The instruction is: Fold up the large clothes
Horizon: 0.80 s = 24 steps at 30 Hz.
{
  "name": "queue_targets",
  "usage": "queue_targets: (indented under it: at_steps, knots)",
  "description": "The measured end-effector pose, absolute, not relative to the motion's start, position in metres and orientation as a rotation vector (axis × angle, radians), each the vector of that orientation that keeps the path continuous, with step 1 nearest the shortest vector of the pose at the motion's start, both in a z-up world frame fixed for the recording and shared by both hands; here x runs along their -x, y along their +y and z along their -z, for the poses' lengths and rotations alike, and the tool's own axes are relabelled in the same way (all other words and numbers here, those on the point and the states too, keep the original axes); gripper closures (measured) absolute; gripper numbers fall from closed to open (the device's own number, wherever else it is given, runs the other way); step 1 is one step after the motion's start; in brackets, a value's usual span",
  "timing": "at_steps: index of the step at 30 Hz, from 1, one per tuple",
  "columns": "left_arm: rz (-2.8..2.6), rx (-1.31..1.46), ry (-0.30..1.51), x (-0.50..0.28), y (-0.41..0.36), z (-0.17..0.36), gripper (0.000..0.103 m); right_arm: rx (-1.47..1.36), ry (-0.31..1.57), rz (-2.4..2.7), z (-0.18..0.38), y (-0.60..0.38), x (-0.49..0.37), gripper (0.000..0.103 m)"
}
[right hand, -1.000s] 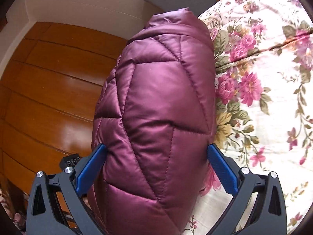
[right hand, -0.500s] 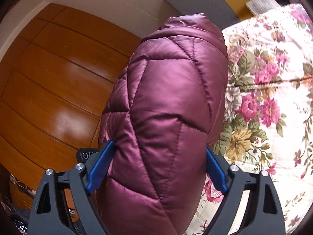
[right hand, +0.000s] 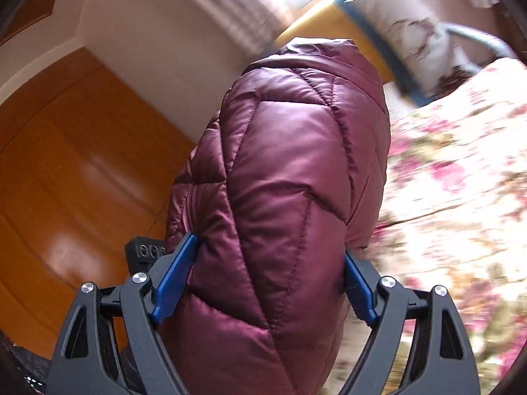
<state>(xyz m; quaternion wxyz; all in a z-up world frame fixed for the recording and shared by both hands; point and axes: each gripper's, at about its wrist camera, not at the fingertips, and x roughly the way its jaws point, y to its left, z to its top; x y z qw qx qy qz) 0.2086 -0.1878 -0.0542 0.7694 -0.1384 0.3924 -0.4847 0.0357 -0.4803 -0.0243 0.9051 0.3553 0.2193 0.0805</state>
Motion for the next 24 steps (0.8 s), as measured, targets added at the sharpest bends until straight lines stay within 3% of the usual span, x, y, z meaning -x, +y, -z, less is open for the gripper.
queue_targets:
  at_steps: [4, 8, 12, 16, 24]
  knots:
    - [1.093, 0.064, 0.863, -0.192, -0.268, 0.058, 0.027, -0.8, 0.511, -0.003, 0.071, -0.525, 0.009, 0.024]
    - [1.09, -0.073, 0.809, -0.156, -0.285, 0.065, 0.029, -0.876, 0.518, 0.037, 0.109, -0.542, 0.041, 0.027]
    - [1.054, -0.068, 0.803, -0.149, -0.281, 0.065, 0.029, -0.862, 0.505, 0.081, 0.09, -0.55, 0.057, 0.021]
    - [1.022, -0.071, 0.781, -0.139, -0.275, 0.06, 0.03, -0.743, 0.451, 0.187, 0.036, -0.53, 0.035, 0.02]
    - [0.966, -0.064, 0.752, -0.13, -0.255, 0.053, 0.031, -0.506, 0.632, 0.365, 0.006, -0.492, -0.092, 0.027]
